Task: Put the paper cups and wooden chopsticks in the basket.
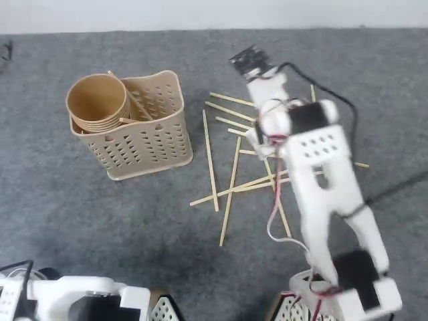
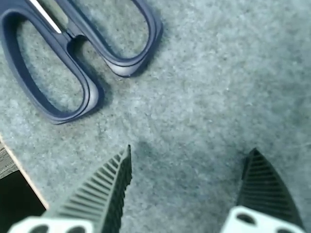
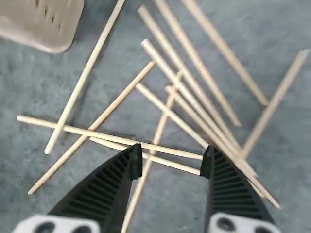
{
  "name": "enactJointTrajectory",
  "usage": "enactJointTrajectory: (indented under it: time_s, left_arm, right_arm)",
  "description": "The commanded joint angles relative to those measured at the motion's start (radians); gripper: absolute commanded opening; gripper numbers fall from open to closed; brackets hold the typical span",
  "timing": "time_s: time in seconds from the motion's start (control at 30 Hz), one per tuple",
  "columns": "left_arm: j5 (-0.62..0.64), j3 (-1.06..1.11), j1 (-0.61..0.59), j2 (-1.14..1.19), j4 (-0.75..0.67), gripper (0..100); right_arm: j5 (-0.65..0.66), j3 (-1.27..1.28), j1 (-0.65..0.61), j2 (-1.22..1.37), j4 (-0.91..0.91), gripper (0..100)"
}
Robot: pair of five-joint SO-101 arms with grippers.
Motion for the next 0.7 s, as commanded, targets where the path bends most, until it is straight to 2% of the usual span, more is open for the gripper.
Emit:
enactJointTrajectory:
  time_s: [0.0,0.17,0.4,0.67]
  left_arm:
    - [-0.009,-0.002,0.0,-0.025,-0.017,35]
    - [-0.009,-0.002,0.002,-0.025,-0.017,35]
    - [-0.009,-0.002,0.006,-0.025,-0.017,35]
    - [-0.009,-0.002,0.008,-0.025,-0.017,35]
  right_arm:
    - [-0.061,-0.02,-0.048,0.116,-0.051,21.5]
    - [-0.092,-0.025,-0.133,0.265,-0.13,21.5]
    - [-0.089,-0.018,-0.266,0.303,-0.223,21.3]
    - [-0.089,-0.021,-0.282,0.45,-0.303,21.2]
